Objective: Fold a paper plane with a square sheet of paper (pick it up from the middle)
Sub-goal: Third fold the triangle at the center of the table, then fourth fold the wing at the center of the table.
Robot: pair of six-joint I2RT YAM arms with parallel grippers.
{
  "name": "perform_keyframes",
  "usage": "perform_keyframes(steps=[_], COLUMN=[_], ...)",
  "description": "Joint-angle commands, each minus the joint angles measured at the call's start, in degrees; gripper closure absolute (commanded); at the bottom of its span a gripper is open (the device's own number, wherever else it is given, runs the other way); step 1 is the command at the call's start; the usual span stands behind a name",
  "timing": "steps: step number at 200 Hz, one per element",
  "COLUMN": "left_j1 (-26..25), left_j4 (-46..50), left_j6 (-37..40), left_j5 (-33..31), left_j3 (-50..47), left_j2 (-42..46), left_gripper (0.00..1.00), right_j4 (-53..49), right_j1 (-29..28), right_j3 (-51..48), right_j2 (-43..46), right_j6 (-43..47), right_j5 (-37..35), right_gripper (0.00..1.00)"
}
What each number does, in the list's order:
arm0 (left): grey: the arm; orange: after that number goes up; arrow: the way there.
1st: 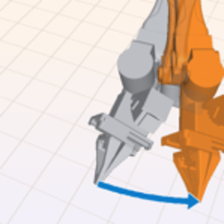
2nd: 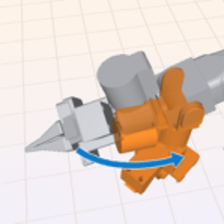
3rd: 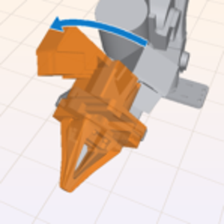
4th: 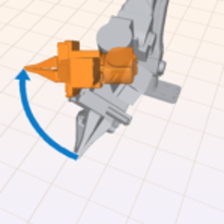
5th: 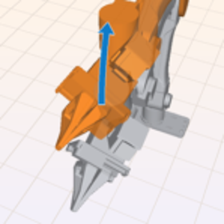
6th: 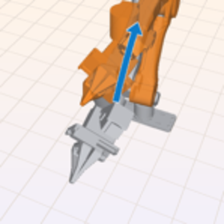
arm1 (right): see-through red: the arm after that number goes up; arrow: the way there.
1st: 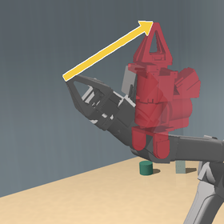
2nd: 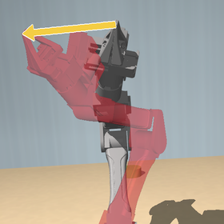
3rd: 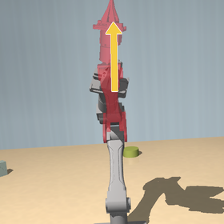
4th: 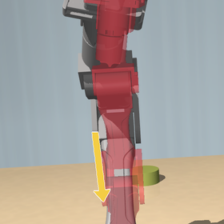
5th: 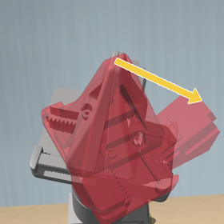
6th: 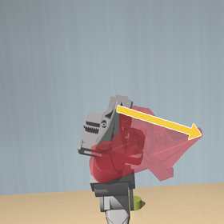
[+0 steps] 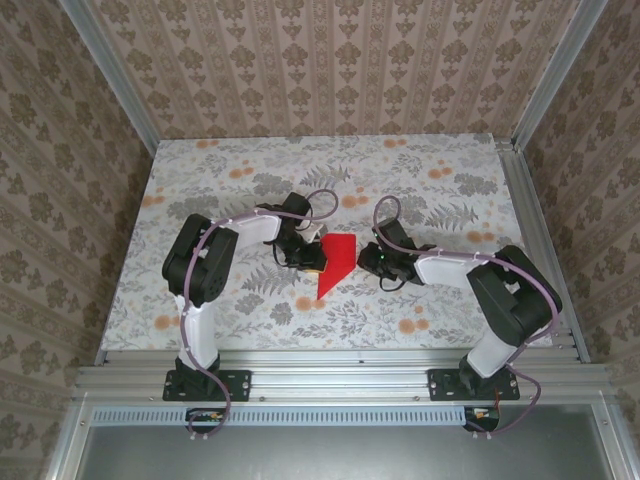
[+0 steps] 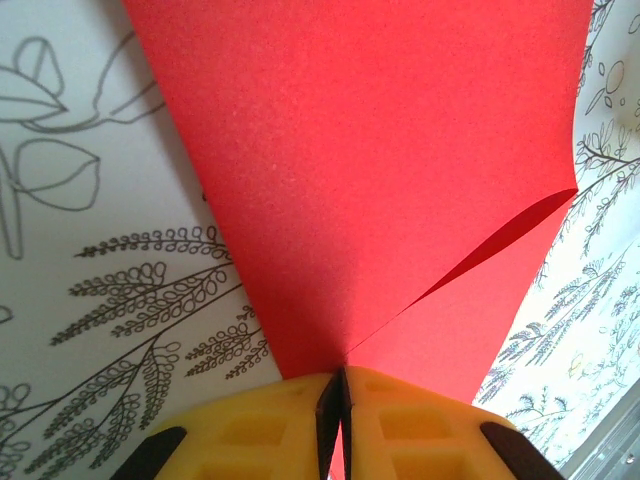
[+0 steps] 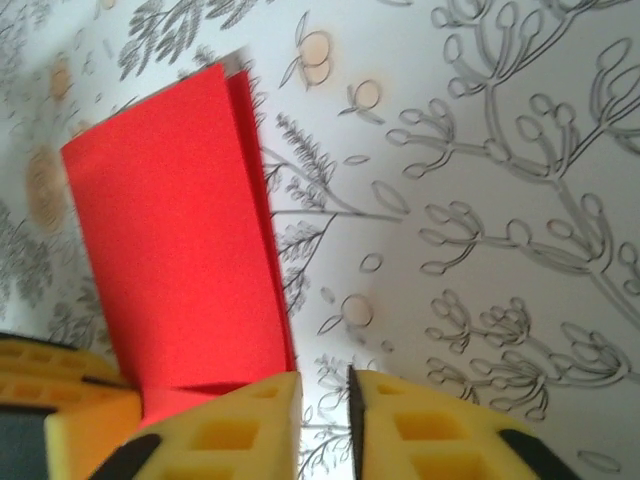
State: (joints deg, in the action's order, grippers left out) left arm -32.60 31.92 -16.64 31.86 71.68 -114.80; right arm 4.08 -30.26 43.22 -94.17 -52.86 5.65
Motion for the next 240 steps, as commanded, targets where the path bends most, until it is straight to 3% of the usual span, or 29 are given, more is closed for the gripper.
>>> perform_keyframes(steps=[1,99,240], left_j1=[-0.54,-0.80,-0.80], left_j4=[1.78,2.22,2.36], left_j6=[1.18,1.31,1.45], left_j5=[-9.09,-8.92,-8.39], left_j3=[-2.70,-2.29,-2.03], left_j2=[-5.86,-5.96,-5.56], left_gripper=[0.85,0.85,0.85], right_j4=[2.61,2.60,9.97], right_j1=[-0.30,-1.81,-2.42], right_j3=[-0.74,1.96,1.34], right_j2=[1.30,-4.17,-5.14], right_j6=[-0.55,-1.57,-4.45], right_j5=[4.74,8.45,12.72], right_gripper=[0.72,0.64,0.78])
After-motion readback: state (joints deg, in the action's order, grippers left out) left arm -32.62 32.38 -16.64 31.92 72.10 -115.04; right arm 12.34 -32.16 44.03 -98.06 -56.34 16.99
